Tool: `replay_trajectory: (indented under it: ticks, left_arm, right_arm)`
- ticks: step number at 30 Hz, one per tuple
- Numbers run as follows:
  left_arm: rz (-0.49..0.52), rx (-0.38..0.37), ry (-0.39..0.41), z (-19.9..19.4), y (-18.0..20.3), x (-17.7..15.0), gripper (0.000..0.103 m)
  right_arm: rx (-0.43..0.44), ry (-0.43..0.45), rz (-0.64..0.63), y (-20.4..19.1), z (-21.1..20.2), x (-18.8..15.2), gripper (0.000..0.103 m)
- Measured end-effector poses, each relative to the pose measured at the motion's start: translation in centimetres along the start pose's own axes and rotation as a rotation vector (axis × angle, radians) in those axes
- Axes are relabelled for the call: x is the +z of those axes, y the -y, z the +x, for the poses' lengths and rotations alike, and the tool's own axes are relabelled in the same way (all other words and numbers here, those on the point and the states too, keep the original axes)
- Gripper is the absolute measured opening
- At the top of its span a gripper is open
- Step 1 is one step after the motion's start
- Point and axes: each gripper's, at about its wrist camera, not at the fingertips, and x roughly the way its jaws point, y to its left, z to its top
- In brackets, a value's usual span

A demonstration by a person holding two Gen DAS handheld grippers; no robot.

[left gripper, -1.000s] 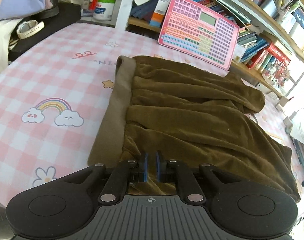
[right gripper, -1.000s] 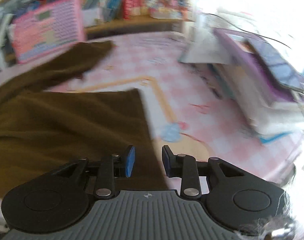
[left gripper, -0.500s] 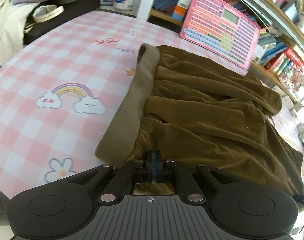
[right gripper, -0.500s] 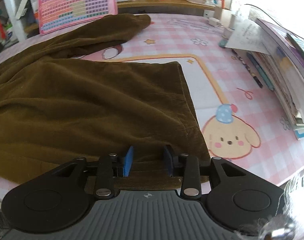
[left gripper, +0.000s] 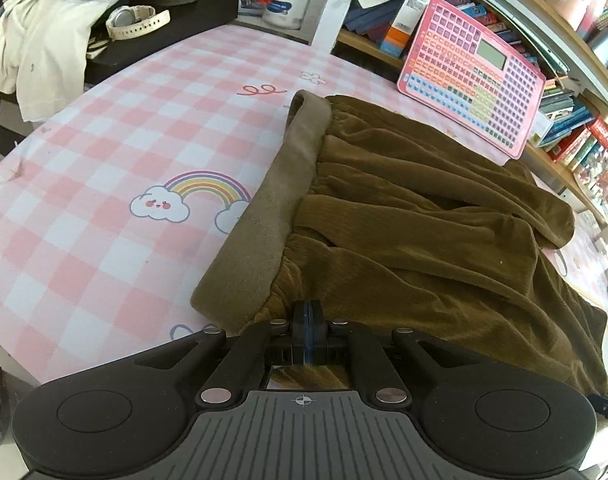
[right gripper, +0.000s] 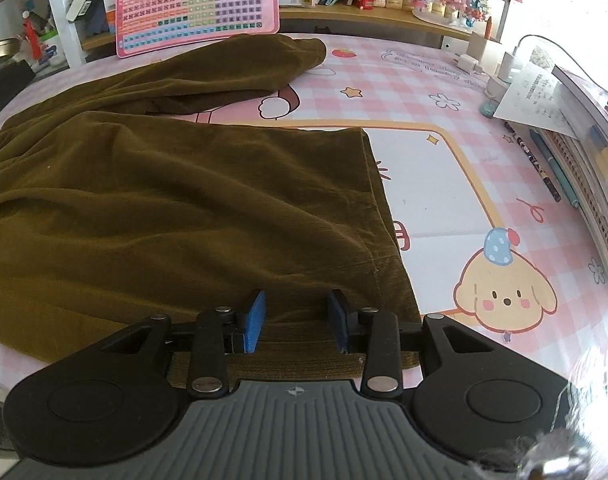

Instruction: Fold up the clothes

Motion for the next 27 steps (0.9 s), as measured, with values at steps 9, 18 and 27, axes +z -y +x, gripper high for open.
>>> replay_trajectory:
  ticks: [9, 18, 27]
  left_arm:
    - [0.013, -0.035, -0.005, 0.2, -0.4, 0.2, 0.005]
    - [0.051, -0.091, 0.128, -2.7, 0.4, 1.1, 0.016]
    - [0.167, -0.136, 0.211, -3.8, 3.5, 1.0, 0.05]
  right_arm:
    - [-0.043, 0.0, 0.072, 1.7, 0.1, 0.1, 0.034]
    - [-0.03, 0.048, 0.113, 0.5, -2.7, 0.7, 0.035]
    - [0.047, 0.141, 0.092, -1.1, -5.7, 3.4, 0.04]
